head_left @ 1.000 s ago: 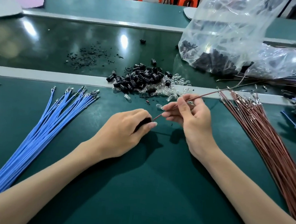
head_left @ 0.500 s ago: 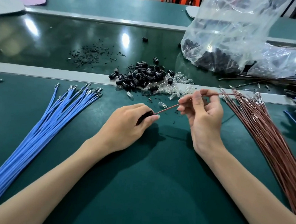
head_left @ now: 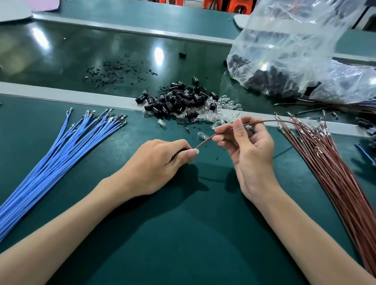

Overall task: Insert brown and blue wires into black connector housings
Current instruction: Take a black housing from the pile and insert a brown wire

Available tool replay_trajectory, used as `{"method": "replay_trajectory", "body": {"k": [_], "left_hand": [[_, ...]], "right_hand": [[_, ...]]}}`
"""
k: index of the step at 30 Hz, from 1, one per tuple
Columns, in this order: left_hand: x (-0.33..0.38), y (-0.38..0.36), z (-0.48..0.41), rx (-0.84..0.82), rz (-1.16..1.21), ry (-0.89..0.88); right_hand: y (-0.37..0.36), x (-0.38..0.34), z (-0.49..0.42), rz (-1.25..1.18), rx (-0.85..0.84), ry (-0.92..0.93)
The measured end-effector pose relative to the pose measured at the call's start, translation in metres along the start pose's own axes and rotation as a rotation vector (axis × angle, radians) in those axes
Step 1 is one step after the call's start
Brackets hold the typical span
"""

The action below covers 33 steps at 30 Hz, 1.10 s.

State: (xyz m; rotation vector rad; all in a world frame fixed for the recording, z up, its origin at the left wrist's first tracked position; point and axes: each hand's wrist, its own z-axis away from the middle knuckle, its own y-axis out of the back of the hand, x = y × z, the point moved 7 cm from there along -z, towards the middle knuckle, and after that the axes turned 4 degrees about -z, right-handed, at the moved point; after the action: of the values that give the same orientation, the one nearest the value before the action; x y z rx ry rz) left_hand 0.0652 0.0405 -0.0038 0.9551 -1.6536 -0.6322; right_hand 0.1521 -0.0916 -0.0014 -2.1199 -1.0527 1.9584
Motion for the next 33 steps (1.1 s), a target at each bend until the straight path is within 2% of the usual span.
{"method": "replay_trajectory", "body": {"k": [6, 12, 16, 33], "left_hand": [[0.002, 0.002, 0.002, -0.010, 0.015, 0.012], [0.003, 0.002, 0.002, -0.010, -0.017, 0.007], [0.002, 0.001, 0.003, -0.012, -0.043, -0.007], [0.007, 0.005, 0.008, 0.054, -0.149, 0.007]], "right_hand": [[0.002, -0.001, -0.001, -0.106, 0.028, -0.057], [-0.010, 0.007, 0.004, 0.166, -0.140, -0.095], [-0.008, 0.012, 0.003, 0.271, -0.149, -0.124], [-0.009, 0.012, 0.004, 0.339, -0.186, -0.117]]}}
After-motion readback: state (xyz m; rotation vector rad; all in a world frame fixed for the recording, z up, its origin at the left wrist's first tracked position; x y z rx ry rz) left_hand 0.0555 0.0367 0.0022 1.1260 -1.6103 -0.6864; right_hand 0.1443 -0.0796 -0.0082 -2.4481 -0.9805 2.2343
